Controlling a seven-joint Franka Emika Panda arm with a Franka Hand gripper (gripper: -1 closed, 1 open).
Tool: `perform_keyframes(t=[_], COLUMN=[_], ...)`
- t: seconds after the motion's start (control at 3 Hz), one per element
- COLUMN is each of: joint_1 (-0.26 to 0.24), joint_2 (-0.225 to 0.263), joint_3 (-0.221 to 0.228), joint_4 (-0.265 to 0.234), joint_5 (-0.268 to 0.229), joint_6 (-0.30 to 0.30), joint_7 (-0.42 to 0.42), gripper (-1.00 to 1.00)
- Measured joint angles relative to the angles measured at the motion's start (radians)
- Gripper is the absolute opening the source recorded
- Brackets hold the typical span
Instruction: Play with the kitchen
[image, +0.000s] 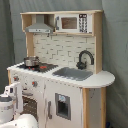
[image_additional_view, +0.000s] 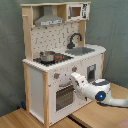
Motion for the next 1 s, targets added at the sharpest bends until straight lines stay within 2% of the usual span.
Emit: perform_keyframes(t=[0.33, 0.67, 1.0], joint_1=[0.054, 0.135, 0.193], joint_2=[0.0, -0.004, -0.006], joint_3=[-0.036, -0.049, -0.066], joint_4=[-0.004, -0.038, -0.06], joint_5=[-0.001, -0.005, -0.006], joint_6=[-0.005, -0.028, -0.062], joint_7=[-0.078, -0.145, -0.232], gripper=[1.0, 1.0, 1.0])
